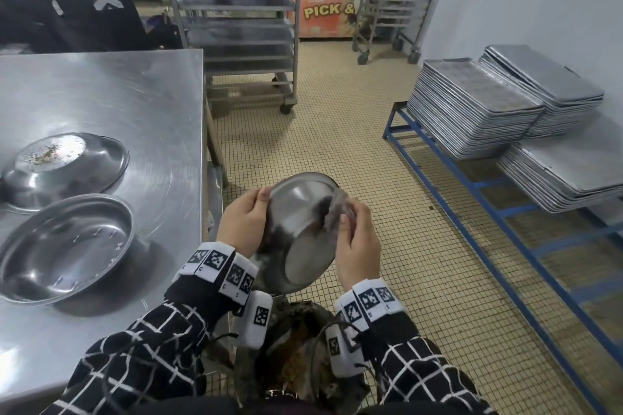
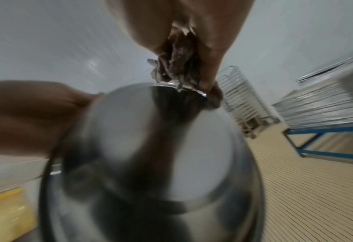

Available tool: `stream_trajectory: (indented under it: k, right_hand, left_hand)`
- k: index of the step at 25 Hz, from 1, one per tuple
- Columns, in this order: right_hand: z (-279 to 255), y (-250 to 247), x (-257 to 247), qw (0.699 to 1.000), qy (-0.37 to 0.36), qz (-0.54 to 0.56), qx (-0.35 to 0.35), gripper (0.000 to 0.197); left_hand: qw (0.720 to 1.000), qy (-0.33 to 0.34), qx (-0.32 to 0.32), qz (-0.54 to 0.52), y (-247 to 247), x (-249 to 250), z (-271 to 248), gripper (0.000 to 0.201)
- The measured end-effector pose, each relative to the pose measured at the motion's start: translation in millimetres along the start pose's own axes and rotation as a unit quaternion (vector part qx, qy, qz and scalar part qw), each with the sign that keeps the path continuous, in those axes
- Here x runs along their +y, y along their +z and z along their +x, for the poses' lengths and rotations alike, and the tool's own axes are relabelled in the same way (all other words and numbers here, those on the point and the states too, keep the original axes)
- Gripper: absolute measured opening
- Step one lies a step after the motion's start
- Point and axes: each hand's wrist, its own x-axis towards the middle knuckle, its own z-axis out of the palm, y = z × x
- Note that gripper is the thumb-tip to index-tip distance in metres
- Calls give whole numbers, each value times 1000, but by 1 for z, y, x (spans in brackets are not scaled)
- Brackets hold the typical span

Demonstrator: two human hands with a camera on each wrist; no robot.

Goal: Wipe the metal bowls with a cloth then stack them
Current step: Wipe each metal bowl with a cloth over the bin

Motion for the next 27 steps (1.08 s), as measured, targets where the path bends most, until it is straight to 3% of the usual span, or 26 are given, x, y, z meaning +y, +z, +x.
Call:
stream_trajectory:
  k: [3,6,8,10,12,14,16,19,22,24,27]
  right_hand:
    - [-10,20,-27,981,-165,-95,-45,33]
    - [-5,29,-36,962,-195,-191,-33,48]
    - [7,25,-35,975,-142,-169,-5,50]
    - [21,15,-27,996,-29,-82,-7,45]
    - [28,3,-10,993,115,-1,-40,40]
    - [22,-6,4,983,177,21,-50,35]
    - [14,-8,4,989,147,19,-24,35]
    - [2,4,-19,999,-16,-20,-25,41]
    - [-3,23,-40,977,-147,-156,-23,55]
    - [6,27,-41,975,-138,-177,7,61]
    - [22,21,-30,992,-71,-105,28,66]
  left_hand:
    - [1000,12,3,-18,6,8,-2,37]
    - [999,40,22,-12,7,18,-4,34]
    - [998,45,36,-16,5,19,-5,36]
    - [998,28,41,-38,3,15,-8,38]
    - [997,7,40,-61,2,8,-9,40]
    - [996,-7,47,-73,1,2,-9,40]
    - [996,-14,47,-76,0,1,-8,40]
    - [997,-5,29,-68,2,7,-7,38]
    - [998,36,23,-43,4,14,-6,35]
    - [997,57,35,-42,4,17,-3,35]
    - [995,40,52,-76,1,13,-1,38]
